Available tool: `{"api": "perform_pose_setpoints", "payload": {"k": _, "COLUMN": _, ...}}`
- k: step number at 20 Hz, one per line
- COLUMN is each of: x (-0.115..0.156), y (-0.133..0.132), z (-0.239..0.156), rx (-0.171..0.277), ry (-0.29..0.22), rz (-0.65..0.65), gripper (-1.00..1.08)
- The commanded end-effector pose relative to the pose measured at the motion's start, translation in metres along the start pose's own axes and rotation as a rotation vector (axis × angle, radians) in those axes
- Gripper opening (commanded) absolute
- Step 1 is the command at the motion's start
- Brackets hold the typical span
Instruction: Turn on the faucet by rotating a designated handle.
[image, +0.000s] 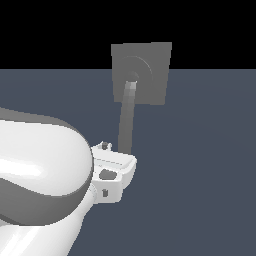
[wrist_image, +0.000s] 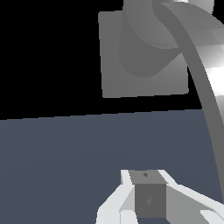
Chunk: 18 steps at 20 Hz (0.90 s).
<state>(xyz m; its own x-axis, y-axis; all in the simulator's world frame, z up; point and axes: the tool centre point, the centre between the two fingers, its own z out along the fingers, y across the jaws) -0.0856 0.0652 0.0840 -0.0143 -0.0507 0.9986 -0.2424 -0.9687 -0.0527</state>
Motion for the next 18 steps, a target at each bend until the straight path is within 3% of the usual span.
{"api": "perform_pose_setpoints", "payload": {"k": 1, "x": -0.001, "y": 0.000, "z": 0.000, "rx": -0.001, "ry": -0.002, "rz": -0.004, "gripper": -1.00}}
{"api": "perform_pose_setpoints", "payload": {"k": 18, "x": 0.004, "y": 0.054, "z": 0.000, "rx": 0.000, "ry": -0.002, "rz": -0.002, "gripper": -1.00}}
